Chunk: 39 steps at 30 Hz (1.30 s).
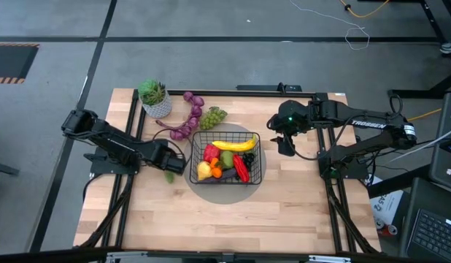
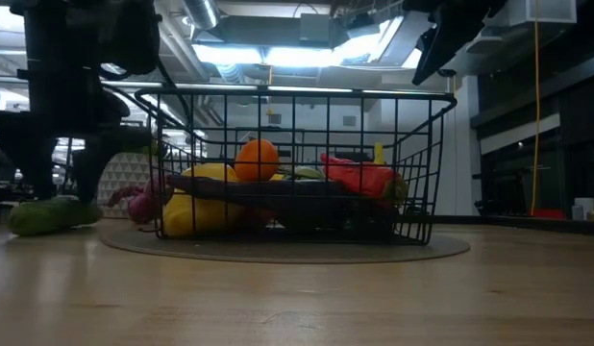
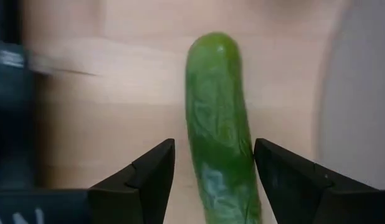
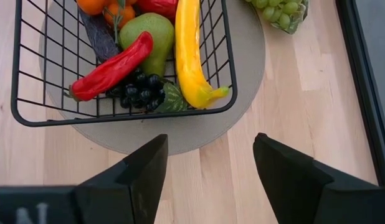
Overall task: Build produce basket
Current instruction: Put the cucumber into the black wire basket
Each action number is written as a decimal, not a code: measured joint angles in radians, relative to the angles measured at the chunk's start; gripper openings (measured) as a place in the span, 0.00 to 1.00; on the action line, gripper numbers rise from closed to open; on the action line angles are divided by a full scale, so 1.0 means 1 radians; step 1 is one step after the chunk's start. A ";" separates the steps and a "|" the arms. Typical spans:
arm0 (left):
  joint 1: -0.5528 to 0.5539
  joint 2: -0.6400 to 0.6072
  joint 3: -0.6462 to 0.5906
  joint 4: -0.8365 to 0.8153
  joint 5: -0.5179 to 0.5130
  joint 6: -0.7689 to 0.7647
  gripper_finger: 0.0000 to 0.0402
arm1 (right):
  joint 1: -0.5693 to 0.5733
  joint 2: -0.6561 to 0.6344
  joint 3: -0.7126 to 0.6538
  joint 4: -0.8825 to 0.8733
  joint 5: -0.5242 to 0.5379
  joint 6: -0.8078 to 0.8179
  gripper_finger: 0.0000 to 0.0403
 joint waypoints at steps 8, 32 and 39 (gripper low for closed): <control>-0.001 0.014 0.000 0.037 0.008 -0.001 0.54 | 0.000 0.000 0.000 -0.003 0.000 0.000 0.59; 0.000 0.086 0.000 0.024 0.075 0.026 0.51 | 0.000 0.000 0.000 -0.011 0.000 0.000 0.59; 0.000 0.086 0.000 -0.075 0.085 0.026 0.29 | 0.000 0.000 0.000 -0.011 0.000 0.000 0.59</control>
